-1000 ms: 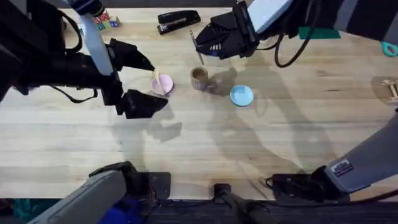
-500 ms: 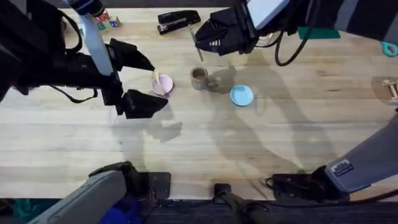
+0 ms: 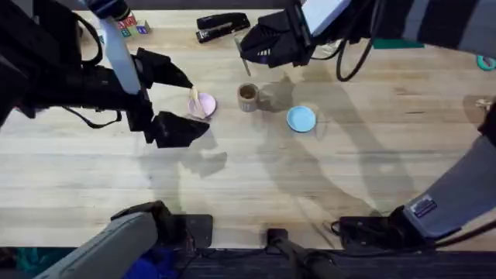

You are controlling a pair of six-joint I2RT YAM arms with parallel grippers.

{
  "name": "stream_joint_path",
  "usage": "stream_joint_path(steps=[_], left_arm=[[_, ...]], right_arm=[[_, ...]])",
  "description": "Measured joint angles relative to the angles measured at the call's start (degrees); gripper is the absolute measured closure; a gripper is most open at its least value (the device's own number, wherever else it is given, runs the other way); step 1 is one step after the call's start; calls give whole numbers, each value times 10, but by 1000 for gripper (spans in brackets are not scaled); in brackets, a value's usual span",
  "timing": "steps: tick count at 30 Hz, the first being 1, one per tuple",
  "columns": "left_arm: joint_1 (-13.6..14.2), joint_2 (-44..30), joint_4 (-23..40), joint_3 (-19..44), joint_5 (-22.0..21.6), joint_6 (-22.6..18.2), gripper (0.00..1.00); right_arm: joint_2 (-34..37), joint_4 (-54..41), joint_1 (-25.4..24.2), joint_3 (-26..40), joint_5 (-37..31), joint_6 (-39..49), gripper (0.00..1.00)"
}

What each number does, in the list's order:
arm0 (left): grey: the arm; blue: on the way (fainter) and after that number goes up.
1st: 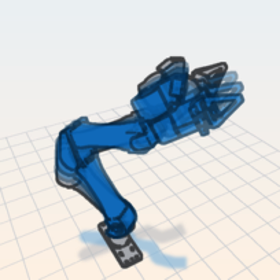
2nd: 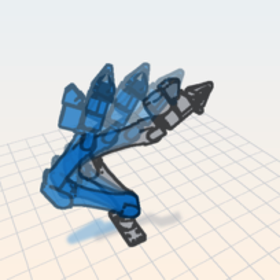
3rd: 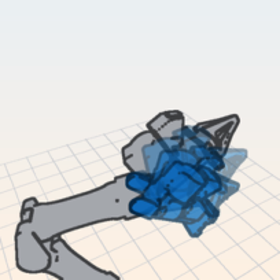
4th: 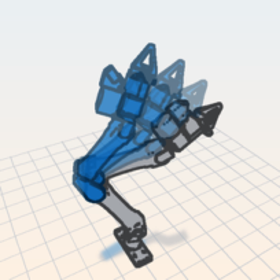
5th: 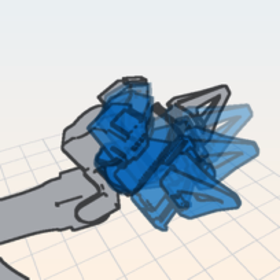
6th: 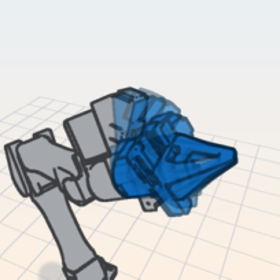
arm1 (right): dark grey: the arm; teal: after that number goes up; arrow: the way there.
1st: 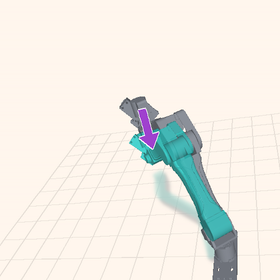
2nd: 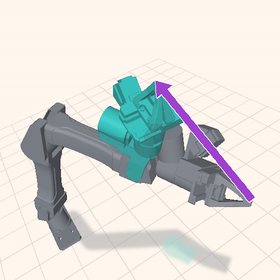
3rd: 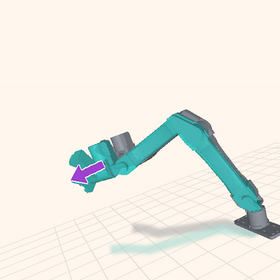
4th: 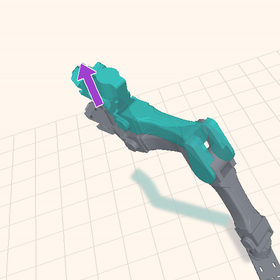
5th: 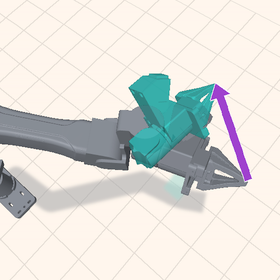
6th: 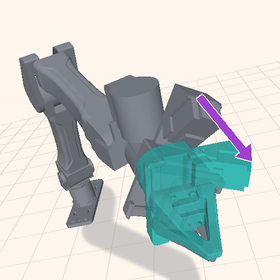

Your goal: Pick up a utensil and set it on the pink plate, then put the other utensil in the container.

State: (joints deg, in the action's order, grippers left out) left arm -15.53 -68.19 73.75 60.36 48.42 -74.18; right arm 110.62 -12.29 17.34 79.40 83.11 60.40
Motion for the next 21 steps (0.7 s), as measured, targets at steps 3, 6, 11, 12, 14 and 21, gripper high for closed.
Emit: stream_joint_path(steps=[3,6,11,12,14,21], left_arm=[[0,0,0,0,0,0,5],[0,0,0,0,0,0,6],[0,0,0,0,0,0,6],[0,0,0,0,0,0,6],[0,0,0,0,0,0,6],[0,0,0,0,0,0,5]], right_arm=[[12,3,0,0,5,-9,968],[14,4,0,0,6,-15,968],[18,15,0,0,10,-19,968],[21,17,0,0,10,-19,968],[29,20,0,0,11,-20,968],[58,20,0,0,12,-22,968]])
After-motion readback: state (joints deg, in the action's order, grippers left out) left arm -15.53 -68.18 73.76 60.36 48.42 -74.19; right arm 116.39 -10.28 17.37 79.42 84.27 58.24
